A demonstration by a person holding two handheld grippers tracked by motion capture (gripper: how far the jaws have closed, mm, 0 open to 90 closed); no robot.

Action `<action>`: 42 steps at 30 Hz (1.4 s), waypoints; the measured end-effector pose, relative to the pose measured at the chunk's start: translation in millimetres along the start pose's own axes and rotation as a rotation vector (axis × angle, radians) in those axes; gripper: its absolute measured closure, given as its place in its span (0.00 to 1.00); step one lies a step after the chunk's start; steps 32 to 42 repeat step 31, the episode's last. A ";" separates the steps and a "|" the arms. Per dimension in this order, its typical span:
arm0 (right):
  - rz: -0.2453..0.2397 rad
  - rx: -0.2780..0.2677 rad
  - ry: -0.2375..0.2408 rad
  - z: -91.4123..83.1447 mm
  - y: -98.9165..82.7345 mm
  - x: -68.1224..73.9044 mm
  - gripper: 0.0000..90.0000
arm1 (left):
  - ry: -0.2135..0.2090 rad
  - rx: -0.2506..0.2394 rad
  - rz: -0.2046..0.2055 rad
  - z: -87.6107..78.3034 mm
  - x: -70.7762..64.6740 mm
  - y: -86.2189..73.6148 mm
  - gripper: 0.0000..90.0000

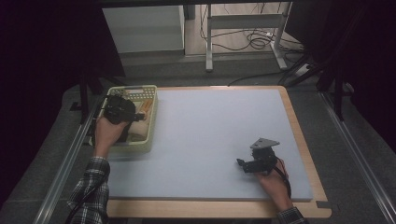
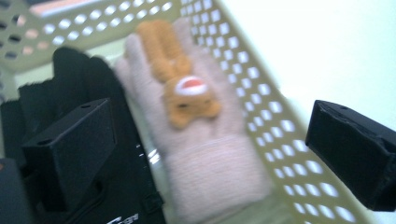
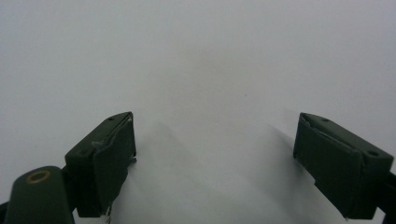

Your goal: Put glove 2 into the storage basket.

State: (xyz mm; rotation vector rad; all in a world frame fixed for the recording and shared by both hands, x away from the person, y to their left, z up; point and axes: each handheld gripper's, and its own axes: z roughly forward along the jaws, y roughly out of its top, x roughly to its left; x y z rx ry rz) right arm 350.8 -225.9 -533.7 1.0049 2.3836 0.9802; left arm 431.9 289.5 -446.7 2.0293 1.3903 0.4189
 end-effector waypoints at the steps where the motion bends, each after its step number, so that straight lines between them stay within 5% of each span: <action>1: -0.001 0.000 0.000 -0.1 0.0 0.0 0.14 | -0.003 -0.005 0.011 -1.2 -3.0 0.2 0.02; 16: -0.004 0.001 -0.002 -0.2 0.4 0.2 0.14 | -0.145 -0.098 0.160 -11.8 -70.2 -7.4 0.01; 22: -0.001 0.003 -0.002 -0.4 0.4 0.5 0.14 | -0.226 -0.116 0.235 -1.7 -99.9 -17.1 0.01; 27: -0.002 0.002 -0.003 -0.4 0.2 0.4 0.14 | -0.233 -0.097 0.306 12.3 -122.8 -25.6 0.00; 42: -0.002 0.002 -0.001 -0.4 -0.1 0.3 0.14 | -0.219 -0.074 0.321 19.0 -131.5 -26.4 0.00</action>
